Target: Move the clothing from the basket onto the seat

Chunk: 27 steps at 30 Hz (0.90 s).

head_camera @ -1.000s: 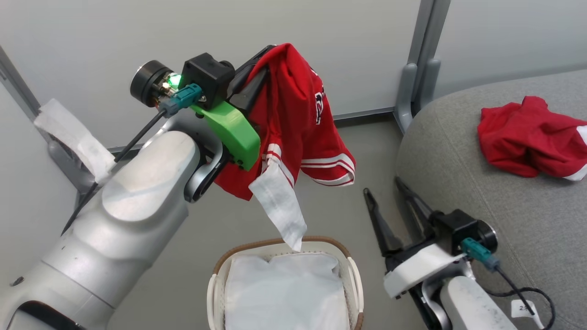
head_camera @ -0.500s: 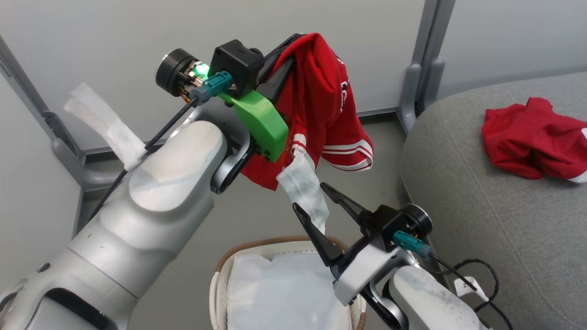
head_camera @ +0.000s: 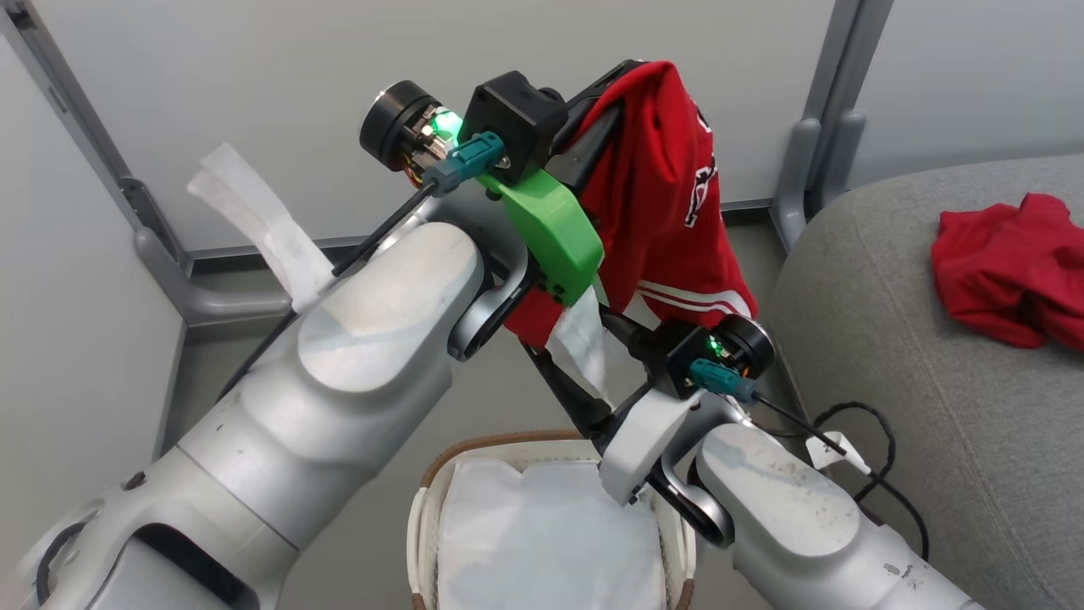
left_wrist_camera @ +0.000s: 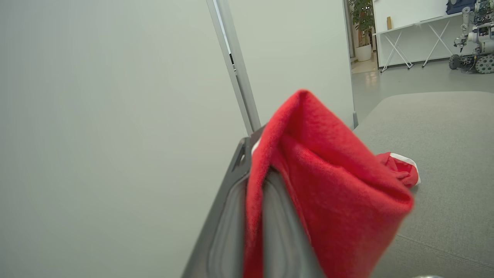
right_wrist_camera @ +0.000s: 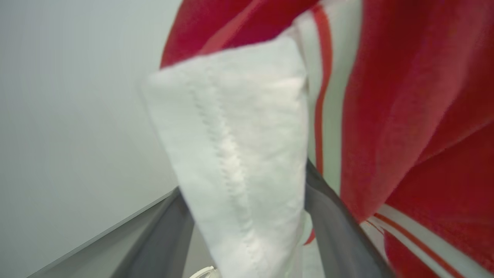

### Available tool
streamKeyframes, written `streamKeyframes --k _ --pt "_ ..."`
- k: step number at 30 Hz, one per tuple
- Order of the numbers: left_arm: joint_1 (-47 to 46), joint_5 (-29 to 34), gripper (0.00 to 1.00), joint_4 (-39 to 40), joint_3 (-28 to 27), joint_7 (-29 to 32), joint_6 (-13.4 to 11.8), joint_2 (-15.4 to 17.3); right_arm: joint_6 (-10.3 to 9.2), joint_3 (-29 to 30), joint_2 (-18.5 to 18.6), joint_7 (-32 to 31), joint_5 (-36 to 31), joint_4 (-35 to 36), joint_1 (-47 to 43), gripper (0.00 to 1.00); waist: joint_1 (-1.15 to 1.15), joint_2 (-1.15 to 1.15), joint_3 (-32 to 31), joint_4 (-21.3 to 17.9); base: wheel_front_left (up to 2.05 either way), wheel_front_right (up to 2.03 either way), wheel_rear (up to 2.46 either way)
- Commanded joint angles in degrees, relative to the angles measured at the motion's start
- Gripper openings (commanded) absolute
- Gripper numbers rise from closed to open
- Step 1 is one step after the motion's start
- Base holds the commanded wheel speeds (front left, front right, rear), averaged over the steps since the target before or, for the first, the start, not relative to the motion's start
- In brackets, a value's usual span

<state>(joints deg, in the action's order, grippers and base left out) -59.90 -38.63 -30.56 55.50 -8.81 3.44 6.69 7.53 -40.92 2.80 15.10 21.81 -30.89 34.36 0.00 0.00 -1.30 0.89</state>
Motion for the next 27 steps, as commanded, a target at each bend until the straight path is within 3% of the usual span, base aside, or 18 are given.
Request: streamKeyframes --k 1,2,3,4,5,15,17,19,20,27 --pt "-1.01 -0.16 0.0 0.16 -0.07 0.05 -0.44 -0.03 -0.08 -0.81 0.2 0.09 0.5 -0.74 0.8 1.0 0.0 0.0 0.06 0.31 0.0 0.0 0.0" --pt "-0.93 -0.23 0.0 0.27 0.01 0.0 -0.43 -0.1 -0.08 -1.46 0.22 0.09 0.83 -1.15 1.47 0.66 0.0 0.0 0.1 0.44 0.0 0.0 0.0" --pt "-0.84 -0.35 0.0 0.35 0.04 0.01 -0.43 -0.11 -0.08 -1.7 0.2 0.09 1.02 -1.41 1.92 0.42 0.0 0.0 0.14 0.54 0.0 0.0 0.0" --pt "-0.64 -0.49 0.0 0.45 0.03 0.0 -0.5 0.0 -0.08 -1.96 0.2 0.09 1.13 -1.69 2.26 0.25 0.0 0.0 0.2 0.62 0.0 0.0 0.0" --pt "-0.39 -0.6 0.0 0.47 -0.01 0.02 -0.57 0.19 -0.08 -2.14 0.2 0.09 1.31 -1.81 2.46 0.0 0.0 0.0 0.25 0.66 0.0 0.0 0.0" --pt "4.54 -3.57 0.02 1.01 -2.46 -0.88 -1.49 4.84 -0.08 1.44 0.2 0.09 -0.88 -1.09 3.39 0.0 0.0 0.0 1.28 -0.55 0.0 0.0 0.0" --pt "6.05 -4.88 0.4 1.29 -3.27 -1.35 -1.64 5.59 -0.08 2.77 0.18 0.09 -1.75 -0.66 3.59 0.0 0.0 0.0 1.42 -0.83 0.0 0.0 0.0" --pt "7.91 -6.66 0.93 1.66 -4.35 -1.71 -1.65 5.97 -0.08 4.29 0.2 0.09 -2.64 -0.21 3.84 0.0 0.0 0.0 1.54 -1.1 0.0 0.0 0.0" --pt "8.6 -7.04 1.0 1.81 -4.68 -1.9 -1.65 6.25 -0.08 4.94 0.2 0.09 -3.04 -0.06 3.91 0.0 0.0 0.0 1.58 -1.2 0.0 0.0 0.0" --pt "14.59 -7.95 1.0 4.86 -4.5 -4.27 -1.29 7.64 -0.08 11.55 0.18 0.1 -6.62 0.12 4.39 0.0 0.0 0.0 2.02 -1.53 0.0 0.0 0.0"
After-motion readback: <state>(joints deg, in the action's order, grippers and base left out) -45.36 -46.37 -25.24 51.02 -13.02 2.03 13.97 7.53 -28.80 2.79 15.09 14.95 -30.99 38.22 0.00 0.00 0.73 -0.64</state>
